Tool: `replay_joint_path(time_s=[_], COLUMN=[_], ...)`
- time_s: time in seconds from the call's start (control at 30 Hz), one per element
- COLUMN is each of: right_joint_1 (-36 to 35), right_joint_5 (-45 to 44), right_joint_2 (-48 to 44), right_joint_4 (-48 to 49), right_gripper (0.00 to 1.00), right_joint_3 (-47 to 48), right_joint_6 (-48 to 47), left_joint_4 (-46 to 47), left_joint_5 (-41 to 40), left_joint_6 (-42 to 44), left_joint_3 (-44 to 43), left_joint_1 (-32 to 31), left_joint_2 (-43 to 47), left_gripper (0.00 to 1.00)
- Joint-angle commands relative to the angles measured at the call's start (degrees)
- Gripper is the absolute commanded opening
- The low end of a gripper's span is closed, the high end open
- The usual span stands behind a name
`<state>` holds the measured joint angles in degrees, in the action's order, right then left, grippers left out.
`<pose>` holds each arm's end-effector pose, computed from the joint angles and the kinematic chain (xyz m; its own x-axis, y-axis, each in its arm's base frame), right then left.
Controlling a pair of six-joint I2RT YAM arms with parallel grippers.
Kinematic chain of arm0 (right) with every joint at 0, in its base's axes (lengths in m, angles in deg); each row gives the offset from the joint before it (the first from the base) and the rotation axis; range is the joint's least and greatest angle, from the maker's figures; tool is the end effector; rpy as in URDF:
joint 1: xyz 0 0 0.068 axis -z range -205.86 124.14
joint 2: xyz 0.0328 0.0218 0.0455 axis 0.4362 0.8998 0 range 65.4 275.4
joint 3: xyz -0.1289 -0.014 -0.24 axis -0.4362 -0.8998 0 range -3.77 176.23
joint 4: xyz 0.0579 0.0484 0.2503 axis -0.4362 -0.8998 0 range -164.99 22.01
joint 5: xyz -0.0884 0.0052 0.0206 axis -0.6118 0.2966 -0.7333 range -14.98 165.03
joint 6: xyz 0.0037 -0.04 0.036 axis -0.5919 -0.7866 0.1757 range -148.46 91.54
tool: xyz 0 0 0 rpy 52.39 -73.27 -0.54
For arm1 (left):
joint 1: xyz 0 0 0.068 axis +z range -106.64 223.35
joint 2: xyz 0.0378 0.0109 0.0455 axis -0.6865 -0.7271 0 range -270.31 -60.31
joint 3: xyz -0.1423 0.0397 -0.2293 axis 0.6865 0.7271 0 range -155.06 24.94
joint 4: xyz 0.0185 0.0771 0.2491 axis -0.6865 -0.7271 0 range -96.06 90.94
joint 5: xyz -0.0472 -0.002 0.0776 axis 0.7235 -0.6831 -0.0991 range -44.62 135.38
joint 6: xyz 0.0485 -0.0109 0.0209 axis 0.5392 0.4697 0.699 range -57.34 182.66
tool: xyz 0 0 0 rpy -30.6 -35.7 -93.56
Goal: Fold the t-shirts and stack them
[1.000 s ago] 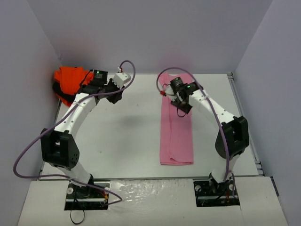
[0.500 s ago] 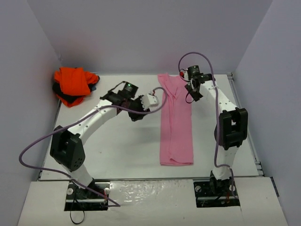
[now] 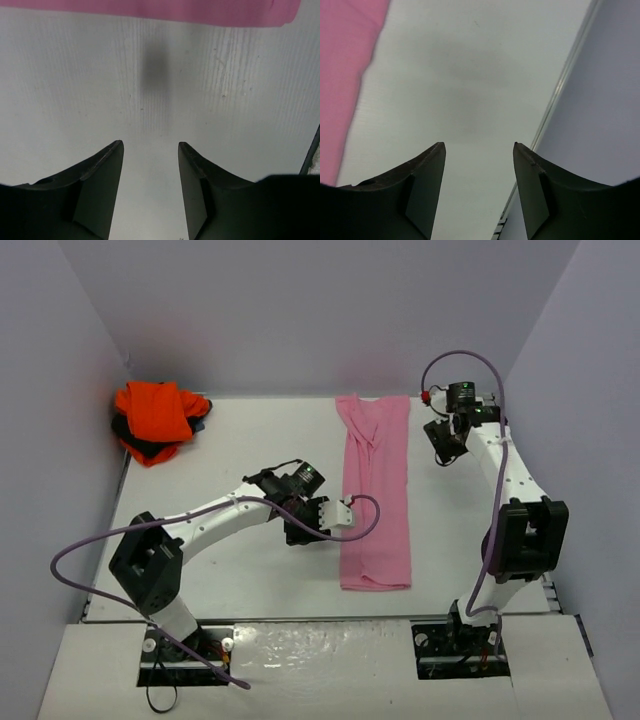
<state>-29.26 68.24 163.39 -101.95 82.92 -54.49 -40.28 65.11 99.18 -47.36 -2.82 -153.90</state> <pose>0.3852 0.0187 0.3081 -0.6477 -0.4750 -0.5957 -0.2894 0.8766 -0.3844 0.2241 -0.2509 0.2485 -0.0252 0.8353 -0.5493 0.9980 0.0525 0.0341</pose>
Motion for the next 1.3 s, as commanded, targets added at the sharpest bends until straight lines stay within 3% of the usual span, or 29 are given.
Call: replay_joint_path(time_s=[0.0, 0.13, 0.27, 0.7, 1.27], right_joint_1=[6.5, 7.8, 8.2, 8.3, 8.3], right_joint_5=[4.2, 5.4, 5.7, 10.9, 11.8], right_joint_2=[-3.3, -3.0, -2.3, -3.2, -3.3], right_joint_4=[1.1, 1.6, 2.0, 2.7, 5.1], right_gripper=[0.54, 0.55, 0.55, 0.55, 0.56], right_joint_3=[-1.2, -1.8, -2.1, -4.5, -7.6], right_joint_6=[-0.2, 0.8, 2.0, 3.6, 4.2], left_joint_4=[3.4, 6.8, 9.8, 9.0, 9.5], left_joint_5=[-7.9, -14.3, -21.4, -15.8, -14.3], left_joint_6=[2.0, 0.5, -2.2, -6.5, -9.2], left_joint_3=[0.0, -3.0, -7.5, -16.4, -15.1], left_joint_1=[-8.9, -14.7, -20.0, -22.4, -26.2], left_joint_2=[3.3, 0.6, -2.8, -12.2, -13.9], left_gripper=[0.45, 0.47, 0.4, 0.39, 0.39])
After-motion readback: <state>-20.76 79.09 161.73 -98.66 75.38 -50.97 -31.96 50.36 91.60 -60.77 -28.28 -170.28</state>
